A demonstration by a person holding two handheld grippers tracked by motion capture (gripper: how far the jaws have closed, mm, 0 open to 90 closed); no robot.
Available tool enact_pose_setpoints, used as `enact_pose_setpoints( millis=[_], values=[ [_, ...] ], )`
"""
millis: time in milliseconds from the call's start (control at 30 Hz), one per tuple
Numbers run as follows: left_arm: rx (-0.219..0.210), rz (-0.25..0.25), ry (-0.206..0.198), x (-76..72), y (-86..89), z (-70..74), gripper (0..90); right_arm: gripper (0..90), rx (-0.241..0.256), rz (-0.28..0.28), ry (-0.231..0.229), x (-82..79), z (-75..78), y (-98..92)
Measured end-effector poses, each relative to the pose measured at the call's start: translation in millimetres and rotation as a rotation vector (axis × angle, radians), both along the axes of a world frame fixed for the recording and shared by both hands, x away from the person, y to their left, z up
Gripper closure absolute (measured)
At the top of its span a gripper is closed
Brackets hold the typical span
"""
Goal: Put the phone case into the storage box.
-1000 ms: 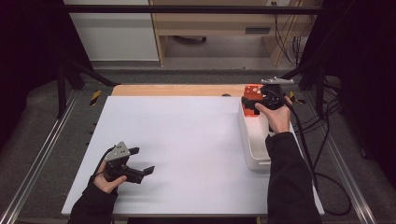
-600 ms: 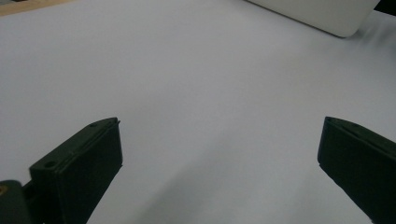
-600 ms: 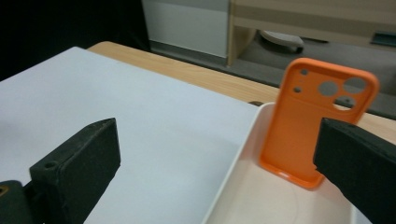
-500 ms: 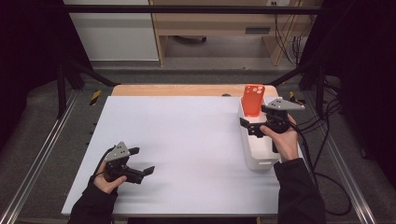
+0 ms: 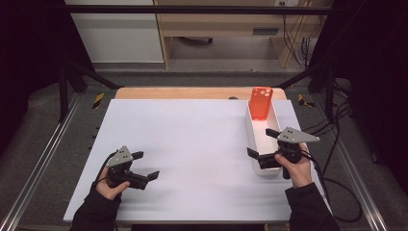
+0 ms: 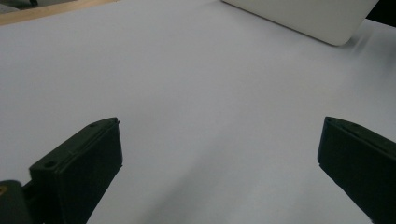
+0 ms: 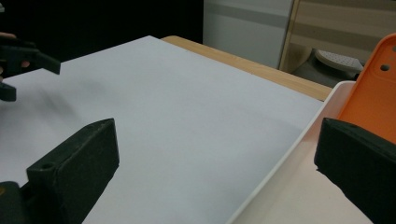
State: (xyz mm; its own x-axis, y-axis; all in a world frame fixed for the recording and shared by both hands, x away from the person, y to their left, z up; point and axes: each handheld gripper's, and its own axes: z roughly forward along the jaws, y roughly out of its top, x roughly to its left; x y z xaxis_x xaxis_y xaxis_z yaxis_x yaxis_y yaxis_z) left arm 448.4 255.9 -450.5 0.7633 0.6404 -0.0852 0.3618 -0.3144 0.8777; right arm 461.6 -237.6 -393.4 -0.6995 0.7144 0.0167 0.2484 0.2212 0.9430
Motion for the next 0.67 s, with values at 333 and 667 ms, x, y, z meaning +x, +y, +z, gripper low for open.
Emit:
enact_pose_setpoints(
  millis=[333,667],
  values=[
    [-0.004,0.001,-0.010,-1.7,-0.1,1.8,0.0,0.3,0.016,0.015,-0.015,-18.5,-19.7,-21.6],
    [-0.009,0.001,-0.018,-2.6,-0.2,3.3,0.0,0.3,0.014,0.015,-0.004,-24.0,-33.5,-33.5]
  ],
)
